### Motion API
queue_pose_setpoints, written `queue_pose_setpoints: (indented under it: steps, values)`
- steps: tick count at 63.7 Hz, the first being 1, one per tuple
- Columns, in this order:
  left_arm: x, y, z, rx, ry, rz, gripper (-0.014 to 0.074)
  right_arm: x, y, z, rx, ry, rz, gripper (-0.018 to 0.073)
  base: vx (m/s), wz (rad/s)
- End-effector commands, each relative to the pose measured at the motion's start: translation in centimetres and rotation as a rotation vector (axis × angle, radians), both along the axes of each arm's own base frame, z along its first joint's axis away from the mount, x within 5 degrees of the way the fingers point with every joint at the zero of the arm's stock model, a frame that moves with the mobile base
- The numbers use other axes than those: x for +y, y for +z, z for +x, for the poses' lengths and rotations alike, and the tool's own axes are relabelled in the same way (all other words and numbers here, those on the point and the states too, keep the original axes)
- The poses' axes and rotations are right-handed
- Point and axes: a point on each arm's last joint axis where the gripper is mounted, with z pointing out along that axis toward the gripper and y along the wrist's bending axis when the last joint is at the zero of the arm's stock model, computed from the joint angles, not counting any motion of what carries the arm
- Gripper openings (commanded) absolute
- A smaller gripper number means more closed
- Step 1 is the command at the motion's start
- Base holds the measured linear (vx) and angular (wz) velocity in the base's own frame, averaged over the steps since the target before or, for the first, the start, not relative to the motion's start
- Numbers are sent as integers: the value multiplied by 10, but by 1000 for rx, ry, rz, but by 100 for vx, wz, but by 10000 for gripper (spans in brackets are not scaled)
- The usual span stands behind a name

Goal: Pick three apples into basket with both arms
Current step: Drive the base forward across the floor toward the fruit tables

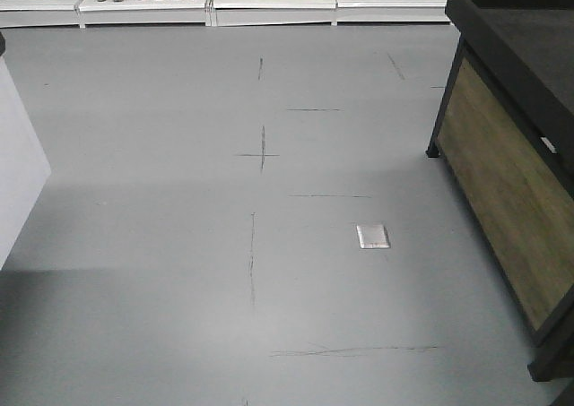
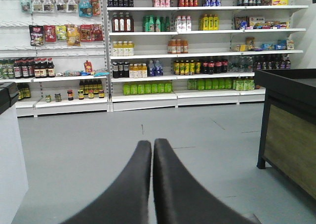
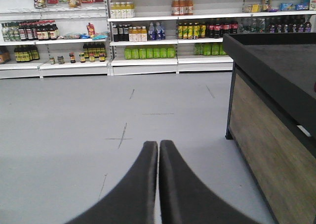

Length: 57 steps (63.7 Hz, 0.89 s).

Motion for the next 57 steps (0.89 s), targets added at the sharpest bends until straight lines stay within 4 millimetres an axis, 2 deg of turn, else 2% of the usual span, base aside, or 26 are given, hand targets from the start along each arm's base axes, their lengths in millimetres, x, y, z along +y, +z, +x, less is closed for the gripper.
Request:
queue_pose_setpoints:
  steps: [1, 57]
  values:
    - [-1, 5, -2, -74, -10, -25, -6, 0, 3, 0, -70, 2, -8, -9, 0, 0]
    - [-1, 5, -2, -74, -10, -25, -6, 0, 3, 0, -70, 2, -8, -9, 0, 0]
